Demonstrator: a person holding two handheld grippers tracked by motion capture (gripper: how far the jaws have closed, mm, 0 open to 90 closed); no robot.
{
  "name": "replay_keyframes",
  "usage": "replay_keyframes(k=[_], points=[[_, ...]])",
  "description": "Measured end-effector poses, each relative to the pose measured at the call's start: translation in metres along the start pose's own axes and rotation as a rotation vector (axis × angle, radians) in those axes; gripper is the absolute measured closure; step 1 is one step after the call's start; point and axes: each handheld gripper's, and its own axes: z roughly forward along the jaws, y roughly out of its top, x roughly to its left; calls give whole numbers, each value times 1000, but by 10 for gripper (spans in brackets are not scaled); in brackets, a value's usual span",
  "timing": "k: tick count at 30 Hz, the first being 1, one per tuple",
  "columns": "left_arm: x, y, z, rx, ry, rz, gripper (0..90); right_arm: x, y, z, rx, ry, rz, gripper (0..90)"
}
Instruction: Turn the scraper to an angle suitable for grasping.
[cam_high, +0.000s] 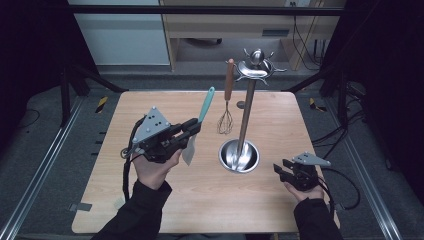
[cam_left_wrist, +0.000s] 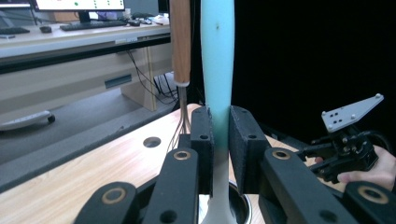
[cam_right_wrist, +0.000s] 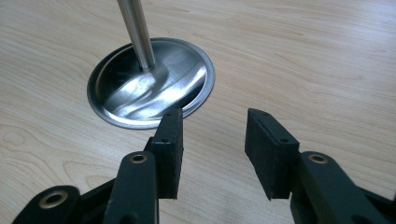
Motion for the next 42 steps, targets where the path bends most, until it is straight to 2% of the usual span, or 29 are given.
replay_keyframes(k=[20, 42], points=[[-11, 20, 22, 2, -23, 36, 802, 1, 0, 0, -1, 3, 3, 572], [-11, 23, 38, 37, -25, 38, 804, 1, 1, 0, -3, 4, 1, 573]])
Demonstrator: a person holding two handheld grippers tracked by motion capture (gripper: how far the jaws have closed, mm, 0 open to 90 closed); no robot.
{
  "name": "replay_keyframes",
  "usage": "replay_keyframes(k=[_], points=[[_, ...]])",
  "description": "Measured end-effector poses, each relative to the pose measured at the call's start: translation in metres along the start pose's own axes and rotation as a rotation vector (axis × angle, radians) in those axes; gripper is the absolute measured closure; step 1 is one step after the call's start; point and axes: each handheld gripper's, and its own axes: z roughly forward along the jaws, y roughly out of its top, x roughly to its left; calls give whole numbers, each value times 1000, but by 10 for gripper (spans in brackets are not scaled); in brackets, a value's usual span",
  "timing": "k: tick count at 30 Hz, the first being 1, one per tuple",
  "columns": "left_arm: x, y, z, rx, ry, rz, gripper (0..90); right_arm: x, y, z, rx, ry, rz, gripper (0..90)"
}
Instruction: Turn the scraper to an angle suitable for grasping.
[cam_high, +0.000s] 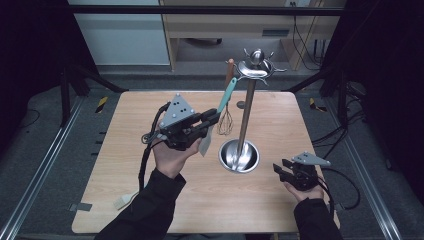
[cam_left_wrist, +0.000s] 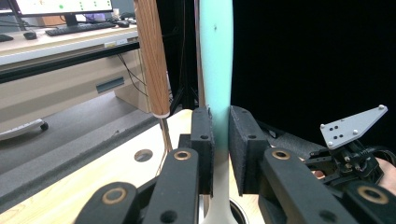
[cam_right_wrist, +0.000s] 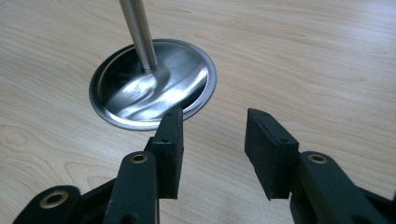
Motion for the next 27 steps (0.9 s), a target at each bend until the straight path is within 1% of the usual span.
replay_keyframes(k=[5, 6, 10, 15, 19, 23, 25, 27], points=[[0, 0, 3, 5, 0, -1, 804, 0, 0, 0, 0, 1, -3, 573], [0, 1, 3, 10, -1, 1, 804, 1, 0, 0, 4, 4, 6, 573], [-1, 2, 5, 7, 0, 4, 806, 0, 0, 0, 0, 2, -1, 574], [-2, 3, 9, 25, 9, 8, 808, 1, 0, 0, 0, 3, -1, 574], [-3, 2, 13, 30, 9, 11, 814, 1, 0, 0, 1, 5, 2, 574], [-4, 1, 17, 30, 15, 14, 838, 1, 0, 0, -1, 5, 0, 574], [-4, 1, 18, 19, 7, 9, 900, 1, 0, 0, 2, 6, 9, 574], [-4, 2, 19, 12, 6, 4, 900, 1, 0, 0, 1, 6, 9, 574]])
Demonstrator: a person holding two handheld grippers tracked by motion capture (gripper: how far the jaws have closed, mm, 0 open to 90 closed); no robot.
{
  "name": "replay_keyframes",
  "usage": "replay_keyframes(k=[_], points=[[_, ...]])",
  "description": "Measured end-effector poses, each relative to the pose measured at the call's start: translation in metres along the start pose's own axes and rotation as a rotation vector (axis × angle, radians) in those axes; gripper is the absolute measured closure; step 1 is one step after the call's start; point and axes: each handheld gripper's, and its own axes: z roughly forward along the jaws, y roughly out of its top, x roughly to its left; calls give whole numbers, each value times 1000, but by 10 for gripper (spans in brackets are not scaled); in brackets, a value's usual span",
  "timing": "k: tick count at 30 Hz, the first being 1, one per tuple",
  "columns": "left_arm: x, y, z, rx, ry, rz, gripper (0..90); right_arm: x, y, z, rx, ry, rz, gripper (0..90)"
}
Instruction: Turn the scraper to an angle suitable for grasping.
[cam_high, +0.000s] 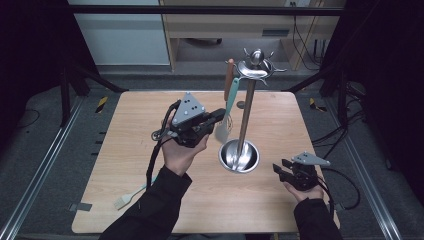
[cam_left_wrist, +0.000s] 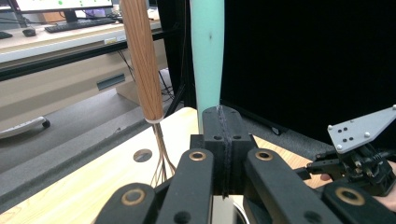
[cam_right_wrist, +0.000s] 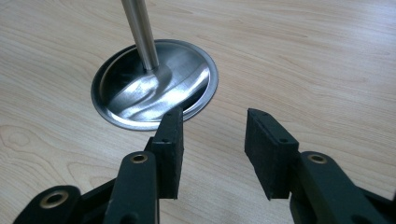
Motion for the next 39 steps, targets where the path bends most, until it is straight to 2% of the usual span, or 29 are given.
replay_keyframes(k=[8, 13, 15, 20, 25, 28, 31, 37, 39], points=[[5, -7, -5, 13, 12, -6, 900, 0, 0, -1, -4, 5, -2, 572], [17, -24, -9, 59, 14, -23, 873, -2, 3, -3, -25, -4, -3, 567], [23, -35, -11, 86, 21, -24, 856, -2, 5, -5, -43, -4, 5, 564], [41, -68, -18, 169, 43, -61, 809, -2, 12, -11, -80, -7, 8, 561], [58, -107, -25, 258, 89, -70, 717, 0, 21, -17, -123, -5, 9, 561], [68, -129, -31, 301, 98, -96, 645, 3, 27, -22, -151, 3, 5, 562], [77, -149, -38, 347, 128, -96, 605, 4, 31, -25, -168, 6, 7, 563], [87, -178, -53, 405, 156, -99, 525, 4, 43, -36, -215, 4, 0, 595], [89, -187, -59, 395, 162, -103, 522, 4, 48, -41, -234, 2, 4, 616]])
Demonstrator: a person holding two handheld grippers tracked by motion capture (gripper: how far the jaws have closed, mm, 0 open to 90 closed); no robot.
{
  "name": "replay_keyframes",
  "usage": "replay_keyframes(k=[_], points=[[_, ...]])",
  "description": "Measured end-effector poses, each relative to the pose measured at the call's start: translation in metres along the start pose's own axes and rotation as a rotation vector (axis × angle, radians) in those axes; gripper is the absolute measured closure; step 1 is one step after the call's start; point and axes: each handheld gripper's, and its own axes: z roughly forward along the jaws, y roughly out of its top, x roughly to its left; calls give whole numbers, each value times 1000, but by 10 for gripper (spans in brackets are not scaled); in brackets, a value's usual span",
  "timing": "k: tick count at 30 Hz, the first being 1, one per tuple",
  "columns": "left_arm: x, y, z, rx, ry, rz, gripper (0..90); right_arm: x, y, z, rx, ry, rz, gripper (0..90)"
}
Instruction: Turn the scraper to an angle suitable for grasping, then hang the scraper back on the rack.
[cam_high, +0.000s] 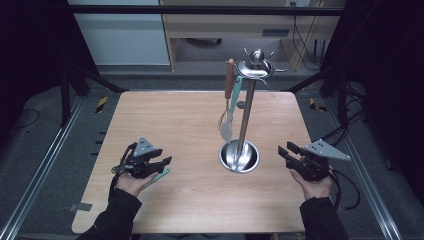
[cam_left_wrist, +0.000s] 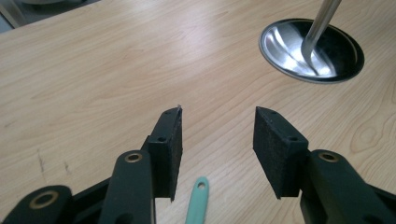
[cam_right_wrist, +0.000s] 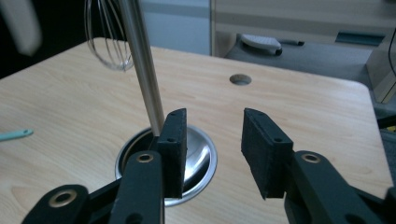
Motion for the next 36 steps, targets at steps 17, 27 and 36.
replay_keyframes(k=[17, 27, 36], points=[[24, -48, -17, 46, 30, -64, 464, 5, 55, -27, -185, 17, 35, 900], [36, -61, -24, 59, 74, -115, 438, 17, 92, -26, -249, 30, 21, 900], [39, -66, -23, 63, 67, -133, 440, 29, 122, -22, -295, 33, -1, 900]])
